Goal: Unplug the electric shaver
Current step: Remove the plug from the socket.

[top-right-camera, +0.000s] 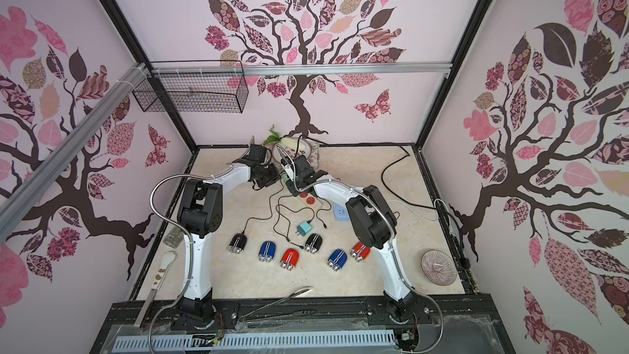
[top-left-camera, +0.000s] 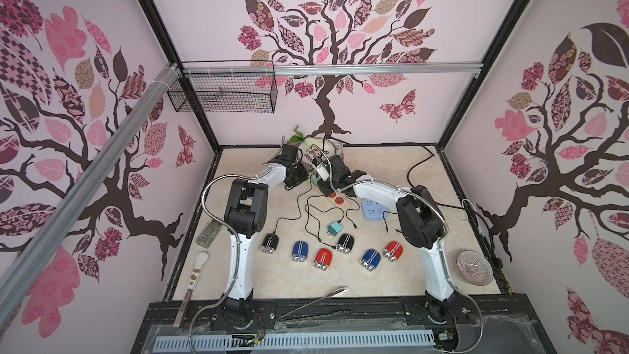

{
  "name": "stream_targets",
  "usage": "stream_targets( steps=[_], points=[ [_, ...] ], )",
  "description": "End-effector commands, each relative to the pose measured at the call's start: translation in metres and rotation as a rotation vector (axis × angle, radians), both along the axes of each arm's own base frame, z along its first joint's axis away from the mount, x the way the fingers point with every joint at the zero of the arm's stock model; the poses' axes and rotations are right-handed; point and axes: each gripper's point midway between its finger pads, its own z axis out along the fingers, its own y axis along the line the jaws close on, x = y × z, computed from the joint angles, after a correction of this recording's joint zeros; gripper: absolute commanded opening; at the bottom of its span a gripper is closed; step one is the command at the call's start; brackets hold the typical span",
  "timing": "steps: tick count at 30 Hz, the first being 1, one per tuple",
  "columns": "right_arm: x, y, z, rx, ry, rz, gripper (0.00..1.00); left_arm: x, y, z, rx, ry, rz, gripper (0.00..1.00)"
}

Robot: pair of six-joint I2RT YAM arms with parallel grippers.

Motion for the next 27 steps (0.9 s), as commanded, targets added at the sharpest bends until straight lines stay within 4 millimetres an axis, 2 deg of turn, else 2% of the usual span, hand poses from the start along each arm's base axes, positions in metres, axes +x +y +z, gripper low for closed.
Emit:
stream_targets(
  steps=[1,8,15,27],
  points=[
    [-0.003,0.0,-0.015,-0.027,0.021,0.024,0.38,0.007,-0.005,0.0,0.015,-0.014,-0.013,0.33],
    [-0.004,-0.001,-0.01,-0.032,0.009,0.032,0.32,0.005,-0.006,-0.002,0.018,-0.007,-0.016,0.33],
    [-0.003,-0.001,0.008,-0.01,-0.027,0.034,0.24,0.005,-0.005,-0.003,0.028,-0.003,-0.014,0.33],
    [0.0,-0.001,0.036,0.016,-0.085,0.033,0.21,0.001,-0.003,-0.009,0.048,0.014,-0.02,0.31]
  ],
)
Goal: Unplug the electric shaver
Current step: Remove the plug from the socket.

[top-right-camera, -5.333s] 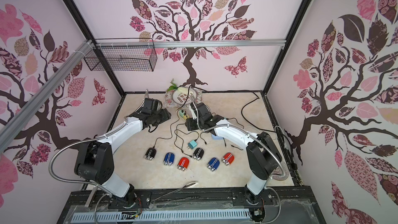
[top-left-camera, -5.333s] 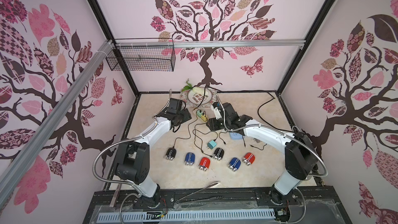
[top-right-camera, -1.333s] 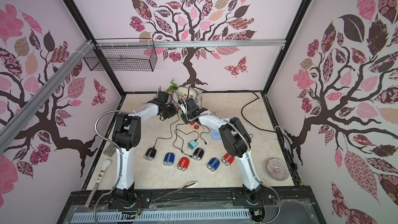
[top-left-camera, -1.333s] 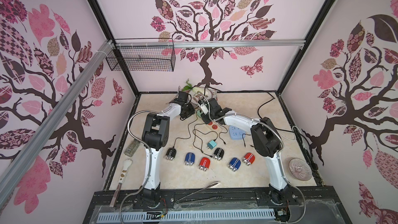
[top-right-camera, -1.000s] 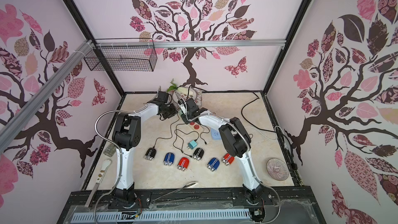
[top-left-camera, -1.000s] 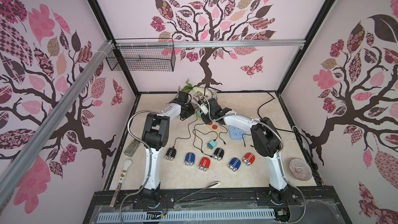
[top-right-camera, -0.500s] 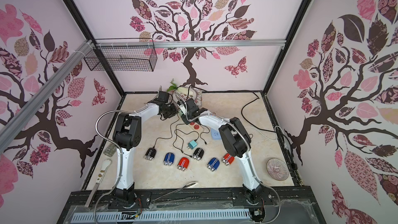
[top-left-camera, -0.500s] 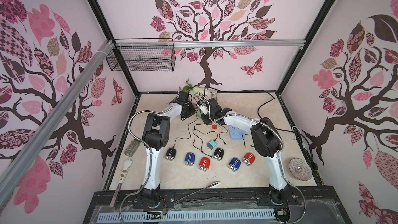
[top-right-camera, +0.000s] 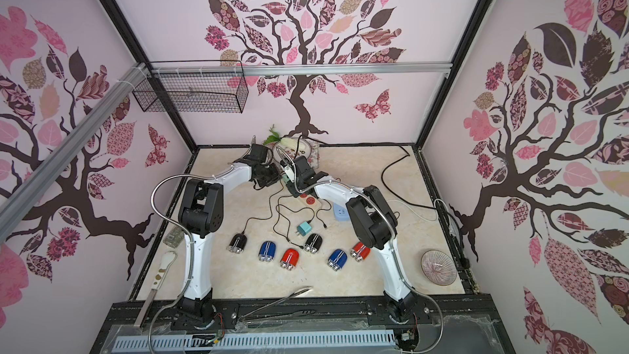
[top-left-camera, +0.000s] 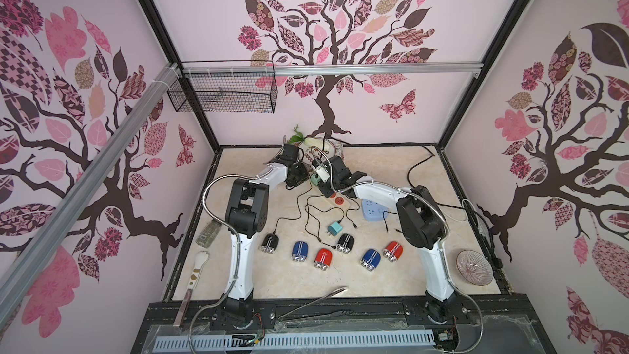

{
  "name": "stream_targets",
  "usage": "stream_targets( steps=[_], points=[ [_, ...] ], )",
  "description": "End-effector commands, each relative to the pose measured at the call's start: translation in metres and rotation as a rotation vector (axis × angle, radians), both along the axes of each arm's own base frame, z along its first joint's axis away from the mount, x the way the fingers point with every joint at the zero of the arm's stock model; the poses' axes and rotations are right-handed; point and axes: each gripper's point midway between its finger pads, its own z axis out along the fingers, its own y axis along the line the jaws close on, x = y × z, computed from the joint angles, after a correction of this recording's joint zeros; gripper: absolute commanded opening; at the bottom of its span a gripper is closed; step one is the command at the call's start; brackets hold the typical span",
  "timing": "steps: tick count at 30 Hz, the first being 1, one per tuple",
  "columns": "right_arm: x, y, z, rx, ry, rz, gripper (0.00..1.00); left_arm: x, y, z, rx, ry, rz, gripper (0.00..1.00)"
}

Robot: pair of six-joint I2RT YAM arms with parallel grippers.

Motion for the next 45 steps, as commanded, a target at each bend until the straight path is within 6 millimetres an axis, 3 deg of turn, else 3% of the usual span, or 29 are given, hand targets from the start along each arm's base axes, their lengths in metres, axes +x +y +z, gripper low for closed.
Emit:
stream_targets(
  steps=[1,45],
  points=[
    [0.001,0.0,0.04,0.031,-0.063,0.009,0.21,0.0,0.0,-0.01,0.038,0.02,-0.012,0.32],
    [0.001,0.0,0.118,0.104,-0.171,0.008,0.17,-0.003,-0.001,-0.017,0.048,0.03,-0.02,0.31]
  ],
)
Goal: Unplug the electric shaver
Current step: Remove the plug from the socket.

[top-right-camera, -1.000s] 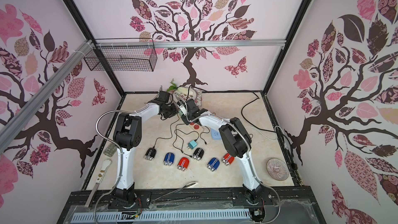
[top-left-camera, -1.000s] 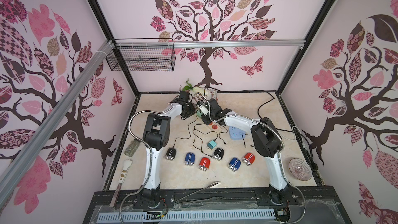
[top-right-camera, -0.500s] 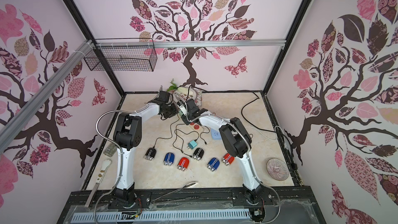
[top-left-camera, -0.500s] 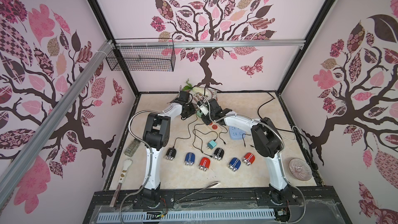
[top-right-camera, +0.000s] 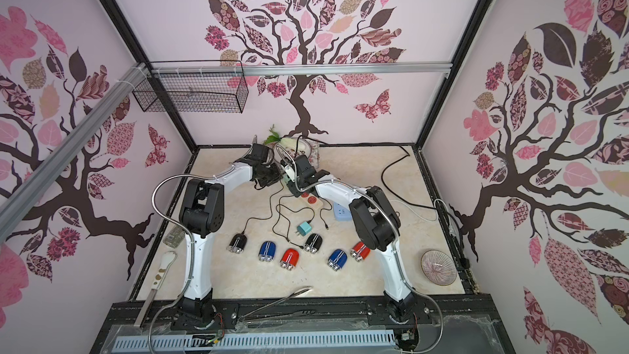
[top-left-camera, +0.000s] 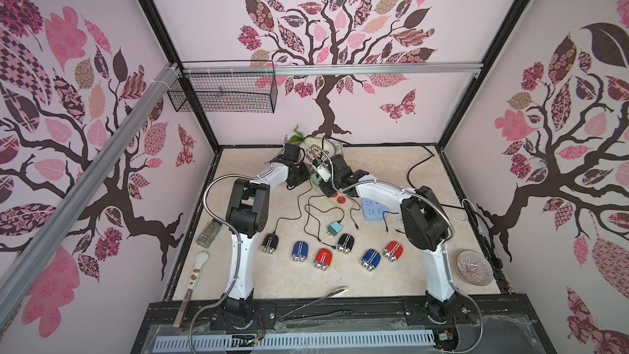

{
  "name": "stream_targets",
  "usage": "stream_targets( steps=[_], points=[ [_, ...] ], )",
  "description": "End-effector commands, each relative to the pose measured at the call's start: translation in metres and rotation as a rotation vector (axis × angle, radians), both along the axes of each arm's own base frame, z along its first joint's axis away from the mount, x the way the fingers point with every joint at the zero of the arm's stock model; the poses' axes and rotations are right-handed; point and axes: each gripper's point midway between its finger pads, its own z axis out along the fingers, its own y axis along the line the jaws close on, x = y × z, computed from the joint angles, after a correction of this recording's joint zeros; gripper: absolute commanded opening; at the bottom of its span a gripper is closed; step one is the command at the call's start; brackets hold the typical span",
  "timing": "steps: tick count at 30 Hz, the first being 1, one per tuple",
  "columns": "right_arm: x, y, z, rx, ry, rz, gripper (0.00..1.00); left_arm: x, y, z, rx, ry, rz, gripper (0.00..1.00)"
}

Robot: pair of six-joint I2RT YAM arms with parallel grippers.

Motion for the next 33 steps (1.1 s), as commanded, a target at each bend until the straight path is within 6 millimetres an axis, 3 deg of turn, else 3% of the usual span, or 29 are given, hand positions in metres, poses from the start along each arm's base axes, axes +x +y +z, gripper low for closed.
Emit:
stream_targets(
  steps=[1,8,17,26,33],
  points=[
    [0.009,0.007,0.101,0.124,-0.173,0.003,0.17,-0.004,0.001,-0.017,0.036,0.039,-0.005,0.31],
    [0.007,0.011,0.075,0.109,-0.124,0.01,0.16,-0.007,0.001,-0.016,0.032,0.036,-0.007,0.31],
    [0.002,0.02,0.056,0.106,-0.09,0.026,0.16,-0.002,0.001,-0.003,0.027,0.004,0.001,0.31],
    [0.009,0.034,0.041,0.102,-0.064,0.039,0.16,0.0,0.015,0.007,0.022,-0.014,0.027,0.31],
    [0.018,0.038,0.023,0.073,-0.046,0.037,0.16,0.0,0.014,0.009,0.01,-0.017,0.018,0.31]
  ],
)
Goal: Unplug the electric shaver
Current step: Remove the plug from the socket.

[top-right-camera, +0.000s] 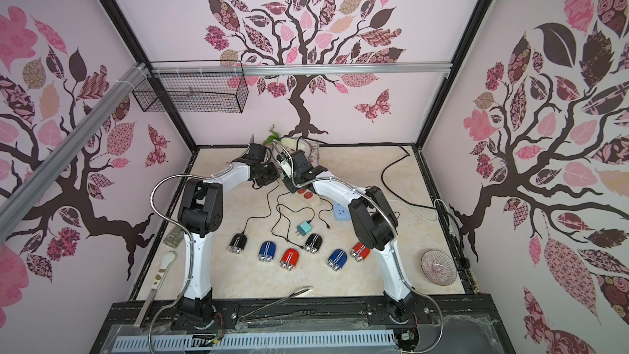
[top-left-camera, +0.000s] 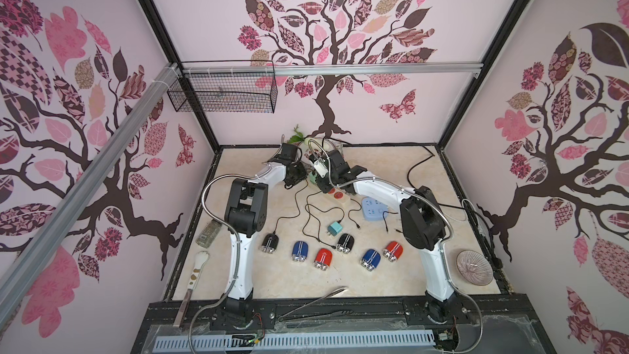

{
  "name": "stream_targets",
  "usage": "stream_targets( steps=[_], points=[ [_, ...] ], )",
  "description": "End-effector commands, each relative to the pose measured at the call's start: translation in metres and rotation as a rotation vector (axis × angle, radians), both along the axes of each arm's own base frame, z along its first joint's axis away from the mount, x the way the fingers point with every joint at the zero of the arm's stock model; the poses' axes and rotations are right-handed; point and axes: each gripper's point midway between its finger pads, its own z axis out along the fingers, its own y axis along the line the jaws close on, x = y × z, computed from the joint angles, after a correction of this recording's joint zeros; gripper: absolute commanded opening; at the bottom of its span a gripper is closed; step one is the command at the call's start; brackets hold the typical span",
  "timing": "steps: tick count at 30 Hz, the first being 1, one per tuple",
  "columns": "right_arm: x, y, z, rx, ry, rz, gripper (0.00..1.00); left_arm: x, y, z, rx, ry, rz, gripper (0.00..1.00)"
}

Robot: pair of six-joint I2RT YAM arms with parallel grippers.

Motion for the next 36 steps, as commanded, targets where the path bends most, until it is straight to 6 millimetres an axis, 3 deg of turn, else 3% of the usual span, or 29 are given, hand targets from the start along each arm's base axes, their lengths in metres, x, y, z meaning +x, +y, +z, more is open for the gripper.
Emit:
stream_targets(
  steps=[1,6,15,25,36],
  points=[
    [0.013,0.014,0.007,0.028,-0.041,0.013,0.16,-0.007,0.0,0.008,0.003,-0.005,-0.012,0.31],
    [0.014,0.011,-0.008,0.005,-0.027,0.006,0.16,-0.008,-0.001,0.006,-0.001,-0.003,-0.013,0.31],
    [0.013,0.005,-0.014,0.005,-0.017,0.0,0.15,-0.013,-0.005,0.003,0.003,0.001,-0.017,0.31],
    [0.002,-0.008,0.045,0.048,-0.091,-0.017,0.16,-0.012,-0.004,0.005,0.003,-0.003,-0.012,0.31],
    [-0.033,-0.018,0.071,0.147,-0.077,-0.024,0.16,-0.011,-0.003,0.016,0.001,-0.023,-0.007,0.36]
  ],
)
